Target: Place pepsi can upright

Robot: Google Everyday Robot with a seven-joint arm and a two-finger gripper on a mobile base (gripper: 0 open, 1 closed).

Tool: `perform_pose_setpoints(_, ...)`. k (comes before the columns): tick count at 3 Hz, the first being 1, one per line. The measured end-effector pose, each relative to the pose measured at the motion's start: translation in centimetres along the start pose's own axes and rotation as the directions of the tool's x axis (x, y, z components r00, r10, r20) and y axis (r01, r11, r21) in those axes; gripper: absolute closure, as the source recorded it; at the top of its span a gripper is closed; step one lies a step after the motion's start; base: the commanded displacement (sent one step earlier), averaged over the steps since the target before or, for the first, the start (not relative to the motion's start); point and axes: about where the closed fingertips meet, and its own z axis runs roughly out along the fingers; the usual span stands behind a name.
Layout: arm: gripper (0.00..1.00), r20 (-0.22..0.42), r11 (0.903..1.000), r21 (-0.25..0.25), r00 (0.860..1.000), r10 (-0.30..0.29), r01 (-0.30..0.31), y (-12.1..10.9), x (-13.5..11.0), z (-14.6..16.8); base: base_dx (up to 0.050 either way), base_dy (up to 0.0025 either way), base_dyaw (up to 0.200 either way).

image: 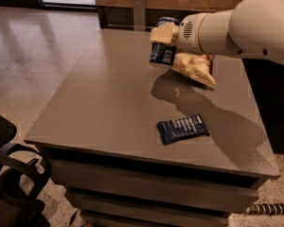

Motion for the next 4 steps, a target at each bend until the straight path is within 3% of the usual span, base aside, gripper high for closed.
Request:
perform_pose_setpoints(1,1.0,-0.002,0.9986,0.002,0.999,-0.053,0.053,0.3,0.1,0.0,0.0,0.0,0.0)
perform_pose_setpoints(2,1.0,-0.002,0.9994,-0.001,0.999,-0.035,0.035,0.4,0.1,0.0,0.0,0.0,0.0)
perform_pose_setpoints(3,1.0,0.011,0.9952,-0.058,0.997,-0.079,0.079,0.4,-0.6,-0.1,0.0,0.0,0.0)
perform_pose_setpoints(4,1.0,0.057,0.9612,-0.232,0.989,-0.139,0.149,0.7,-2.4,-0.9,0.0,0.0,0.0)
